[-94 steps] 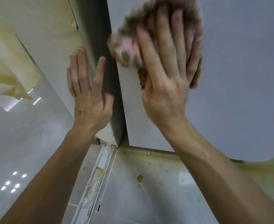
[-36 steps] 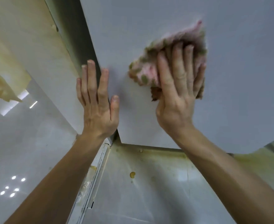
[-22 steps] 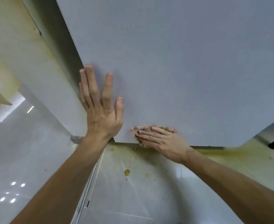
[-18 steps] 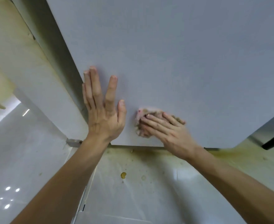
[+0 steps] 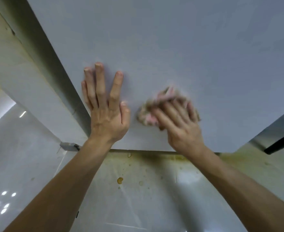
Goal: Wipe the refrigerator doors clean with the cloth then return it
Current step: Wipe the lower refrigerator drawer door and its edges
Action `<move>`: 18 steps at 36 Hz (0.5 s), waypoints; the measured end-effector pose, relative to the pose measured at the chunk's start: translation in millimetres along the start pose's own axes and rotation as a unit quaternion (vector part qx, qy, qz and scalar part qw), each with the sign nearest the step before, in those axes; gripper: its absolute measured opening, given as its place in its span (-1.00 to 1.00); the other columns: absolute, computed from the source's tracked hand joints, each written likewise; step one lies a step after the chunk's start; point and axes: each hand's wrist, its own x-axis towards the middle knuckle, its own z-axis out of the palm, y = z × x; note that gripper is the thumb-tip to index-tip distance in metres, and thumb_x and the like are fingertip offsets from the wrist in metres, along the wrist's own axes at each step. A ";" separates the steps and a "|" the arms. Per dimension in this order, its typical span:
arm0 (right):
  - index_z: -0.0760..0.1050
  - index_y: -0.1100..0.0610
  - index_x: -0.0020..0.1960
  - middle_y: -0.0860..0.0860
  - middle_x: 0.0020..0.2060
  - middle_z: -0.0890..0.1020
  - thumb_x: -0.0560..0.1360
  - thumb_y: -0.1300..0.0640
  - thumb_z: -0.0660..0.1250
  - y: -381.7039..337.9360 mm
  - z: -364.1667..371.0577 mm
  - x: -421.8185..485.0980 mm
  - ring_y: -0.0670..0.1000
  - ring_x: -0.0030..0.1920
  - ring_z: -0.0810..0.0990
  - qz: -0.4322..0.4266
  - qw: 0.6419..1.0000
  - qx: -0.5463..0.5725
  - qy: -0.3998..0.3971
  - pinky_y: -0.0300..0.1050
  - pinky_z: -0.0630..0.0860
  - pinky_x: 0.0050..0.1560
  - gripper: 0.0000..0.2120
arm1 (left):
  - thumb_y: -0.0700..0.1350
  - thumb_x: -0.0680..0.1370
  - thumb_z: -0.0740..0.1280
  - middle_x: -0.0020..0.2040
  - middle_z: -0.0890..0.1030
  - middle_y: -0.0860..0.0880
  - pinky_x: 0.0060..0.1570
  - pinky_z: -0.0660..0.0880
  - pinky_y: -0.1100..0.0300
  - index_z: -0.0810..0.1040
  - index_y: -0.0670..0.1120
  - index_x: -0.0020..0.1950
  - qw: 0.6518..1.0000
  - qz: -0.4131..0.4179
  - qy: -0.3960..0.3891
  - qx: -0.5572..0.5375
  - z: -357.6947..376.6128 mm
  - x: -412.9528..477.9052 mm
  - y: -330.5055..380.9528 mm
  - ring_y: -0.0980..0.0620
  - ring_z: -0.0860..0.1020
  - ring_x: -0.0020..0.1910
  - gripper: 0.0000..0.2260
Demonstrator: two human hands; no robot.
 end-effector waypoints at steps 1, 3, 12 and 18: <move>0.37 0.05 0.58 0.03 0.63 0.27 0.53 0.38 0.18 2.3 3.6 -25.5 -0.02 0.67 0.13 -0.036 0.998 -0.008 -0.059 0.03 -0.07 0.67 -0.36 | -0.26 0.50 0.33 0.59 0.06 -0.36 0.63 -0.15 -0.25 0.17 -0.15 0.62 1.000 0.000 0.001 0.003 -0.4 -0.6 0.1 -0.42 -0.03 0.62 -0.30; 0.33 0.02 0.59 -0.05 0.61 0.24 0.48 0.36 0.13 10.8 3.9 -64.1 -0.06 0.65 0.17 -0.094 0.981 -0.014 -0.168 -0.04 -0.10 0.67 -0.30 | -0.27 0.51 0.33 0.58 0.10 -0.39 0.63 -0.11 -0.27 0.19 -0.18 0.62 1.000 0.001 0.001 0.005 -1.3 -0.8 2.0 -0.48 0.02 0.58 -0.32; 0.34 0.12 0.58 0.01 0.58 0.31 0.62 0.36 -0.06 43.6 -24.7 -61.9 0.00 0.57 0.32 -0.170 0.953 -0.013 -0.250 -0.03 0.04 0.64 -0.43 | -0.21 0.46 0.38 0.60 0.07 -0.33 0.63 -0.13 -0.24 0.18 -0.13 0.61 1.000 0.012 -0.002 0.014 0.8 1.4 18.5 -0.42 0.01 0.59 -0.26; 0.37 0.18 0.56 0.19 0.56 0.29 0.65 0.38 0.14 75.7 -67.0 17.6 0.09 0.67 0.09 -0.062 0.997 -0.027 -0.026 0.06 -0.03 0.67 -0.51 | -0.22 0.42 0.40 0.61 0.06 -0.27 0.63 -0.15 -0.23 0.19 -0.08 0.62 0.999 0.032 -0.011 0.007 4.1 5.3 35.6 -0.40 0.00 0.60 -0.21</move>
